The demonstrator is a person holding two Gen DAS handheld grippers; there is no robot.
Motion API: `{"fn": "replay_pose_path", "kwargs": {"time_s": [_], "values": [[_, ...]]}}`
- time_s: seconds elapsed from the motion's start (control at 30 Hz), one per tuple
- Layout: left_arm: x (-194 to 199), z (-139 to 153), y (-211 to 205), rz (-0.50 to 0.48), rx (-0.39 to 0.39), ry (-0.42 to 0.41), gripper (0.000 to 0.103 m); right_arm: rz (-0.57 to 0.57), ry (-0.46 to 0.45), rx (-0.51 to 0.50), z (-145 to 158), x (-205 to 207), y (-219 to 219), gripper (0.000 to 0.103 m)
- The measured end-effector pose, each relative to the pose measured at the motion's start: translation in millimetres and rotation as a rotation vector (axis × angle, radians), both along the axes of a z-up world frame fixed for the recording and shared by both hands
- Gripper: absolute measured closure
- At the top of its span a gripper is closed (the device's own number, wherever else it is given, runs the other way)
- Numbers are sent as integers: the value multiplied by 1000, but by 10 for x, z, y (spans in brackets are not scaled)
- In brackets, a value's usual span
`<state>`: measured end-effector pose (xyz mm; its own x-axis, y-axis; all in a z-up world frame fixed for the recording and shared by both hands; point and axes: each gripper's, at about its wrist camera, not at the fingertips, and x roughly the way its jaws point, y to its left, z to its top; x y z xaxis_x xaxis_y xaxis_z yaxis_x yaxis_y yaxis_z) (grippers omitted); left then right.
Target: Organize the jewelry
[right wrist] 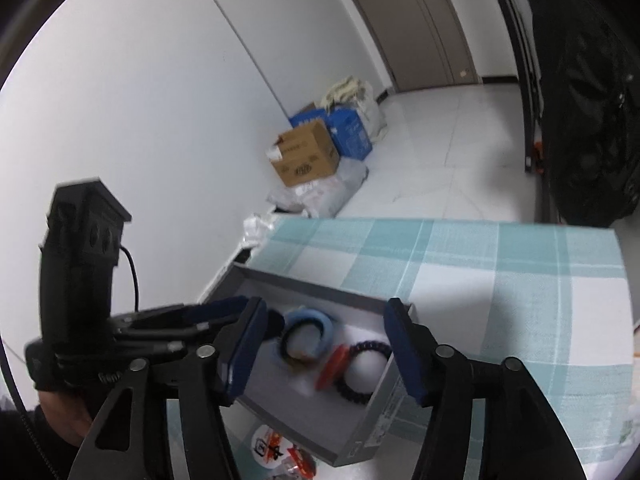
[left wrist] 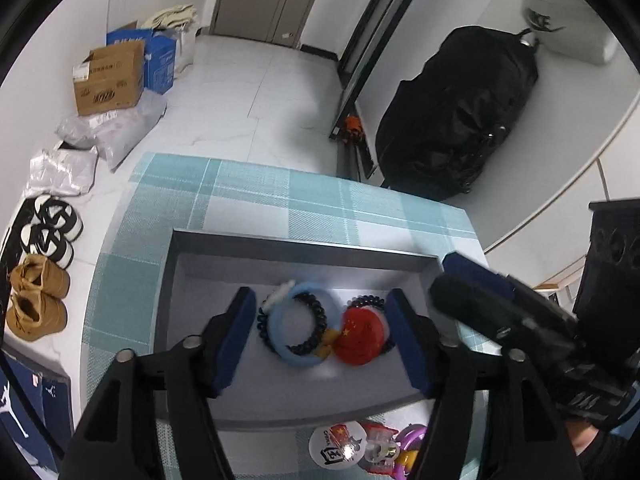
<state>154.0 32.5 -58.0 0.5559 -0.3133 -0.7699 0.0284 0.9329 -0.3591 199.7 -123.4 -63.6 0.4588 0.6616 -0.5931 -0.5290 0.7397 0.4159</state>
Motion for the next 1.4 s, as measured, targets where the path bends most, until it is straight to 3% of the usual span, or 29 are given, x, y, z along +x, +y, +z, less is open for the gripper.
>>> {"fn": "replay_pose_path", "kwargs": {"time_s": [0.13,0.27,0.5,0.77,0.87,1.07,1.3,1.4], "values": [[-67,41,35,16,-4,-11,38,-43,-60,37,139,-72,-118,29],[-143,108,76,39,-1,-31,38,-70,-68,27,165,-104,-187,27],[-407,279,-38,112,195,-162,38,-107,-72,46,219,-206,-308,25],[-656,226,-81,125,223,-149,37,-121,-99,34,301,-421,-400,19],[-753,231,-67,115,175,-128,37,-123,-136,1,343,-530,-480,17],[-900,241,-182,106,177,-135,29,-130,-96,-19,304,-676,-621,17],[-1015,101,-375,24,167,-73,28,-105,-79,-116,174,-915,-686,14],[-1122,88,-395,76,218,-95,28,-77,-60,-125,83,-1003,-717,14]]}}
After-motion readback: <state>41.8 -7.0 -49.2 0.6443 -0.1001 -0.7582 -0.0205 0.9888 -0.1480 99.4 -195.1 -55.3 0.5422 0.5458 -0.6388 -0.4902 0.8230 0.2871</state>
